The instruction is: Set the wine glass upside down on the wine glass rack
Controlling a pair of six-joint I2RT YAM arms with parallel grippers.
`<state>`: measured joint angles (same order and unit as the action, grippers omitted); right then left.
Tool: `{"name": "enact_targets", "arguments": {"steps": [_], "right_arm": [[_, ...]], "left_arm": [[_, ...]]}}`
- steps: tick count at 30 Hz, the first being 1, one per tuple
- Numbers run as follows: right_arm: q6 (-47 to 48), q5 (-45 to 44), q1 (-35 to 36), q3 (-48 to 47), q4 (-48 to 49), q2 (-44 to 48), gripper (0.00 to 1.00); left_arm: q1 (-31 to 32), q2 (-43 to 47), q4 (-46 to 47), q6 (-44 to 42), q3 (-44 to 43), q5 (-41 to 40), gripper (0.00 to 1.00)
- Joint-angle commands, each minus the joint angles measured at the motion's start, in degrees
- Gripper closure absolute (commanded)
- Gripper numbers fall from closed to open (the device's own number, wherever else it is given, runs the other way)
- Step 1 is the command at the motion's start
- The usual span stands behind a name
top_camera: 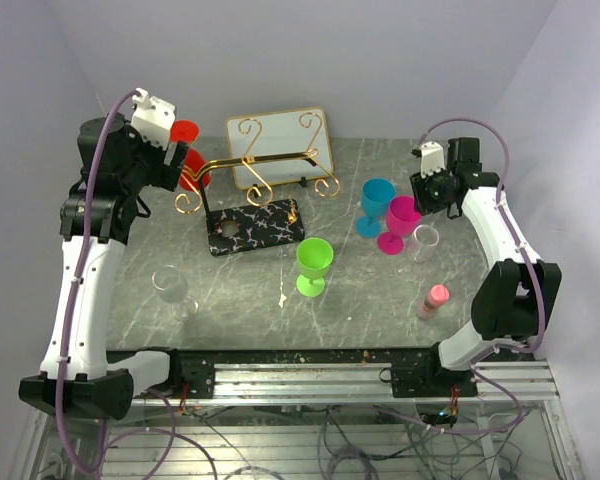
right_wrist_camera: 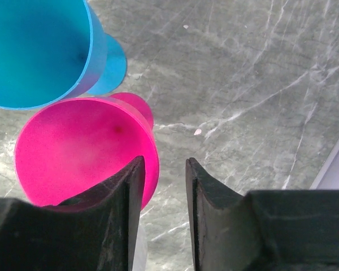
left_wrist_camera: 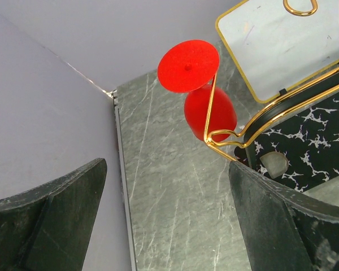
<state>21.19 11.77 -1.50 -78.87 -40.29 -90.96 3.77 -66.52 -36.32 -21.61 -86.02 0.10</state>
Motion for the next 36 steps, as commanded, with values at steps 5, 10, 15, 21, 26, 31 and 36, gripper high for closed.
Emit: {"name": "enact_targets", "arguments": {"steps": [5,10,15,21,26,31,36], "right_arm": [[-0.2,-0.1,-0.3,-1.9,-0.8,-1.8,0.80],[-0.2,-1.7,-0.4,-2.2,-0.7,-1.8,0.98],[0.2,-6.3,-0.5,-2.5,-0.3,-0.9,1.00],[-0.9,-10.6,-3.1,-4.9,0.2,-1.3,1.00],[-2.1,-12.6,-5.6,-5.2,2.1,0.2,1.00],[-3.1,-15.0,-8.2,-5.8,3.8,1.6,1.00],[-2.6,-18.0,-9.5,-7.0,4.9,3.5,1.00]], "left_arm": [[-0.7,-1.1,-0.5,0.1,-2.4,1.2,0.01],[-0.8,-1.5,-1.1,-0.4,-2.8,1.1,0.01],[-1.0,-1.4,-1.1,-0.5,-2.5,1.4,0.01],[-1.1,-1.3,-0.5,-0.5,-1.6,1.7,0.01],[-1.2,-0.8,0.3,0.3,-0.6,1.8,0.01],[-1.4,-0.7,1.3,2.5,-0.5,2.0,0.01],[-1.5,-0.2,1.0,2.6,-0.6,4.4,0.01]]}}
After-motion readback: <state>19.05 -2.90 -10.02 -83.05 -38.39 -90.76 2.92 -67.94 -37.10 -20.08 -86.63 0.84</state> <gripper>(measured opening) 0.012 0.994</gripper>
